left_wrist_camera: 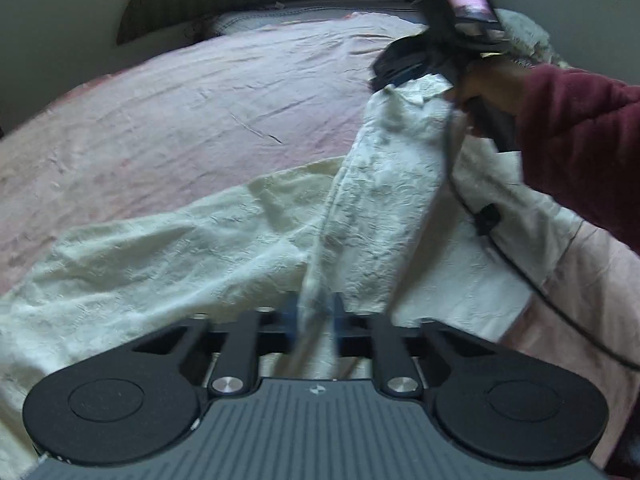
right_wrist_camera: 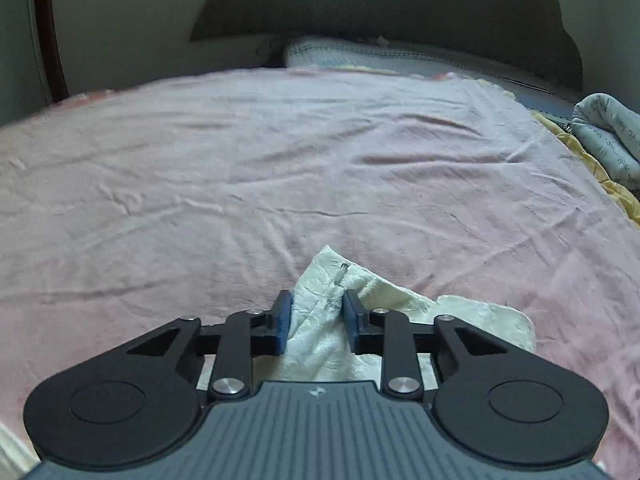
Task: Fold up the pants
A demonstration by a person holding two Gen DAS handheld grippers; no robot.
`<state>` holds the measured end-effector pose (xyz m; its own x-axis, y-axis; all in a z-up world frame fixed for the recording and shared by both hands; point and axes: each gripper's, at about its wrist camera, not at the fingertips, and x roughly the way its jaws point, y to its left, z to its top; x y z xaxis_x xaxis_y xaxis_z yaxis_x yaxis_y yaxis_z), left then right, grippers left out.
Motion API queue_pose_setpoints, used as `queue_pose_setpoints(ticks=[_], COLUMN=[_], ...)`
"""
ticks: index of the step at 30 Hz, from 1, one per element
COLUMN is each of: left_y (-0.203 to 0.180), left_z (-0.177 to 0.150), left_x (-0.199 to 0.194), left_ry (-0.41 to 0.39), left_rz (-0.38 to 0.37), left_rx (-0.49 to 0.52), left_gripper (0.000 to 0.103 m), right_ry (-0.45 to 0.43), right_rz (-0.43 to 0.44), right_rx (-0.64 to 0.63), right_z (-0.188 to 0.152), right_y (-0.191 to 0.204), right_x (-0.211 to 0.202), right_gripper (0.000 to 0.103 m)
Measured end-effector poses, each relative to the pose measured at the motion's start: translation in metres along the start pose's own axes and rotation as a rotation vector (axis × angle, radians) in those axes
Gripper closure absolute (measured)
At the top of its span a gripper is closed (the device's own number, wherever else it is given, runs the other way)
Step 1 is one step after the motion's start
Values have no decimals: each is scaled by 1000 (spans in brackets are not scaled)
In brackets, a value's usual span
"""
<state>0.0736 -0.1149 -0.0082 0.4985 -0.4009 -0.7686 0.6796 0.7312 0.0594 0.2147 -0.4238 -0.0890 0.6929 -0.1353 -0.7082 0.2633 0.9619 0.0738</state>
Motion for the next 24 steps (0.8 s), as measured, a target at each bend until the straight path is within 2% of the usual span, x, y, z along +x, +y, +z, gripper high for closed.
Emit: queue_pose_setpoints(ticks=[2,6,10,13,15,18,19,20,21,23,24], left_y=[-3,-13,-26,-37,-41,-43,-43,-43,-44,-46,-49], left_z=[-1,-6,-15,-22,-23,-23,-22,-21,-21,-22,-22], left_x=[-4,-18,-25,-19,-7,-3,-3,-4,-6,-4,-4], left_ry=[-20,-74,-74,-47,-13,-8,-10,-15,-20,-22,-26], left_rz=[6,-2,-42,-44,-12,9,14,17,17,28,41], left_rx=[16,75,118,146,151,149,147,146,148,155,160], left_gripper=[93,94,94,94,94,92,84,82,80,76,75], right_ry=[-59,-183,-258,-244,-195,-158,-155,-154,-169,-200,-205], right_rz=[47,168,251,252,238,277,305,335,363,402,411], right_rx=[77,333,578,683,706,810,860,910,946,952,938], right_z=[-10,-41,-95,-137,-156,-180,-185,-190,-192,-189,-184], right_y=[-19,-78,-140,-171,-178,-187,-190,-193,-194,-194,-191], right_x=[-22,-86,-145,-167,-166,-154,-149,-144,-141,-141,-141], right_gripper=[92,92,92,92,91,89,81,69,65,43,37])
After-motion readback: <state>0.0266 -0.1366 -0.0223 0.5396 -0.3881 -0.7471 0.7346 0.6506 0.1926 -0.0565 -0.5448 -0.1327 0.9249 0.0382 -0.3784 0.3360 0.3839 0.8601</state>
